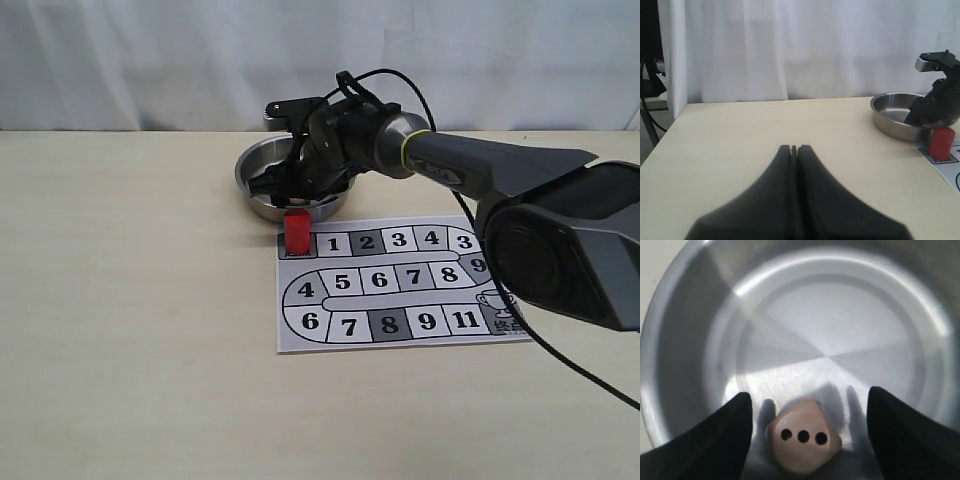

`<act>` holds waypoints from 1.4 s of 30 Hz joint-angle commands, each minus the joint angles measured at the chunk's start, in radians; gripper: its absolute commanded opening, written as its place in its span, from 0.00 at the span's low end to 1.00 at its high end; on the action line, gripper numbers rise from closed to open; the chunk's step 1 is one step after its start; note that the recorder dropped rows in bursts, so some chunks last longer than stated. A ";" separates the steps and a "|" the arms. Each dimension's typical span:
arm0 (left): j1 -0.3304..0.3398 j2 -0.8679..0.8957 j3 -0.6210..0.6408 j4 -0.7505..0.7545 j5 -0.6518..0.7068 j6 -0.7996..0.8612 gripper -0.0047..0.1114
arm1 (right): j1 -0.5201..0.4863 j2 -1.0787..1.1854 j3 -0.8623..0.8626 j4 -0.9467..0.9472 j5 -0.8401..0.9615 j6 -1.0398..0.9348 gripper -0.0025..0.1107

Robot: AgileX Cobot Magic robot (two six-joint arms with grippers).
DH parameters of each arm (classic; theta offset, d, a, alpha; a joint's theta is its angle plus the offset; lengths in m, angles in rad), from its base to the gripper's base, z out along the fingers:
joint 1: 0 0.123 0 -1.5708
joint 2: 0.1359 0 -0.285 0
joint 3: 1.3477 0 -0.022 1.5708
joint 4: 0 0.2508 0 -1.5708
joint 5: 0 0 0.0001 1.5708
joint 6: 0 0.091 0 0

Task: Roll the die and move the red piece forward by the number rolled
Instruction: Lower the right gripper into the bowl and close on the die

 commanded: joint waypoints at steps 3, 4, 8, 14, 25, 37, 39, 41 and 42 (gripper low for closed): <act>-0.002 -0.002 0.003 -0.002 -0.009 -0.004 0.04 | 0.001 -0.003 -0.003 -0.010 -0.006 0.005 0.41; -0.002 -0.002 0.003 -0.002 -0.009 -0.004 0.04 | 0.001 -0.003 -0.003 -0.010 -0.006 0.005 0.35; -0.002 -0.002 0.003 -0.002 -0.009 -0.004 0.04 | 0.001 -0.003 -0.003 -0.010 -0.039 0.005 0.20; -0.002 -0.002 0.003 -0.002 -0.009 -0.004 0.04 | 0.001 -0.003 -0.003 -0.010 -0.080 0.005 0.06; -0.002 -0.002 0.003 -0.002 -0.009 -0.004 0.04 | 0.001 -0.010 -0.003 -0.010 -0.082 0.005 0.10; -0.002 -0.002 0.003 -0.002 -0.009 -0.004 0.04 | -0.001 -0.041 -0.003 -0.013 0.046 0.025 0.43; -0.002 -0.002 0.003 -0.002 -0.009 -0.004 0.04 | -0.001 -0.041 -0.003 -0.010 0.053 0.039 0.45; -0.002 -0.002 0.003 -0.002 -0.009 -0.004 0.04 | -0.001 -0.041 -0.003 -0.010 0.053 0.067 0.46; -0.002 -0.002 0.003 -0.002 -0.009 -0.004 0.04 | -0.001 -0.041 -0.003 -0.010 0.053 0.077 0.47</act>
